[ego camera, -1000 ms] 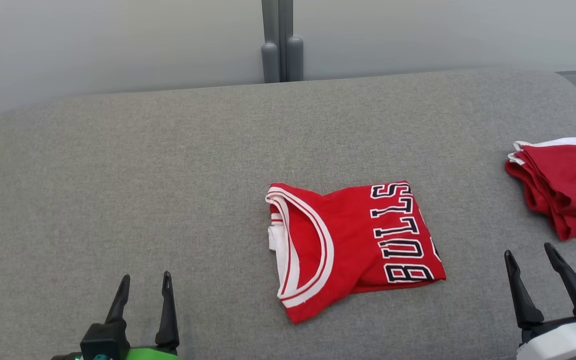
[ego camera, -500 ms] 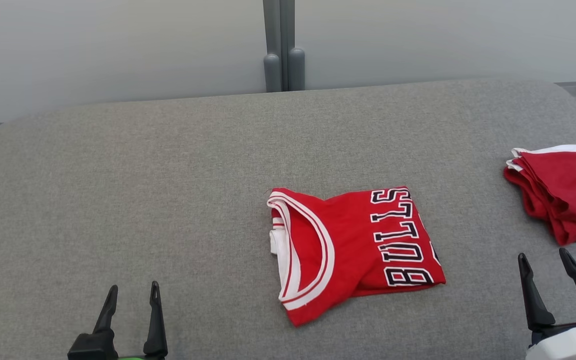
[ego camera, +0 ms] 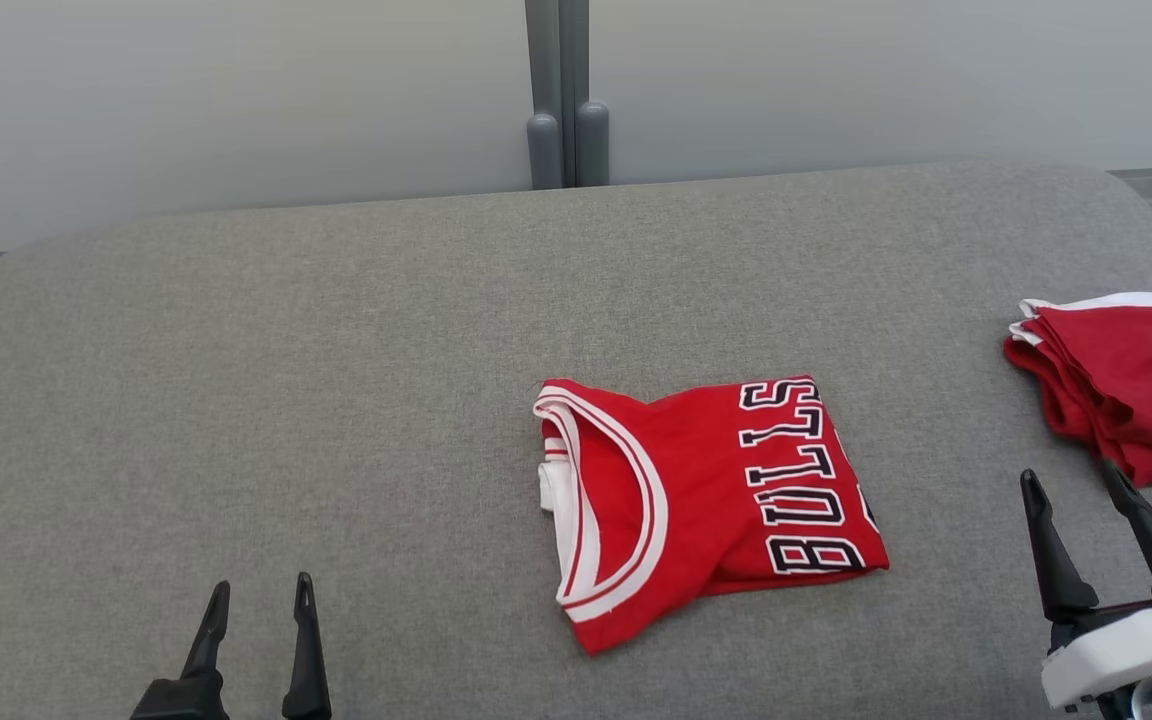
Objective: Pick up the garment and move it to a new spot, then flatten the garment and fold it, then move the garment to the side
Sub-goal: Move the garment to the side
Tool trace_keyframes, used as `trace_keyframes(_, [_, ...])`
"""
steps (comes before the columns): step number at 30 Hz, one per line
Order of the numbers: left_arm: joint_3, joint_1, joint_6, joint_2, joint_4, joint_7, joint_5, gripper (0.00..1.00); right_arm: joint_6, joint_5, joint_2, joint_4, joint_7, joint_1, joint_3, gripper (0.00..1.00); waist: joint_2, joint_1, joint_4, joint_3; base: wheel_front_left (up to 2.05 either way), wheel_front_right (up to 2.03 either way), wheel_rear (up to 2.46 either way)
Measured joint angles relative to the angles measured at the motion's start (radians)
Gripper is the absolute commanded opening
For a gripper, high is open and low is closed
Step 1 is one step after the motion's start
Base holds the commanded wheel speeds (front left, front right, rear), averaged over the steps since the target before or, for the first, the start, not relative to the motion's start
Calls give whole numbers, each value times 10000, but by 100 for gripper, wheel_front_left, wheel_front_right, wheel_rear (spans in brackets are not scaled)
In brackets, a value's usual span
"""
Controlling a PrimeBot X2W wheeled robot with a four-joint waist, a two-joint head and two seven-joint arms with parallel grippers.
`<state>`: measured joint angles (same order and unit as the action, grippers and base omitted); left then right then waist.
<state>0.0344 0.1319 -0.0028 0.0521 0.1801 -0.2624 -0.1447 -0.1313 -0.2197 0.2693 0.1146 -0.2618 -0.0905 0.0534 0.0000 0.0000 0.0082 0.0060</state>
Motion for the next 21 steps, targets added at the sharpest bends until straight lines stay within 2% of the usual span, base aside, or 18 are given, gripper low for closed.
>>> trace_keyframes(3, [-25, 40, 27, -6, -50, 0, -31, 100, 0, -926, 631, 506, 226, 535, -708, 100, 0, 0, -38, -56, 0, 0, 0])
trace_keyframes(9, [105, 70, 111, -12, -130, 0, -247, 100, 4, -3026, 1954, 725, 3289, 2452, -2226, 100, 0, 0, -111, -60, 0, 0, 0])
trace_keyframes(12, [336, 80, 178, -17, -125, -2, -307, 100, 6, -4017, 1939, 1187, 4847, 3345, -2801, 100, 0, 0, -84, -27, 0, 0, 0])
trace_keyframes(15, [545, 41, 221, -19, -92, 0, -393, 100, 6, -4531, 1864, 1776, 6025, 4033, -3365, 100, 0, 0, 59, 28, 0, 0, 0])
trace_keyframes(18, [746, -121, 255, -21, -75, -2, -416, 100, 6, -4941, 1613, 2431, 6527, 4525, -3687, 100, 0, 0, 254, 126, 0, 0, 0])
trace_keyframes(21, [984, -301, 355, -21, -75, 0, -527, 100, 6, -5014, 1264, 3638, 6640, 5069, -3875, 100, 0, 0, 533, 298, 0, 0, 0])
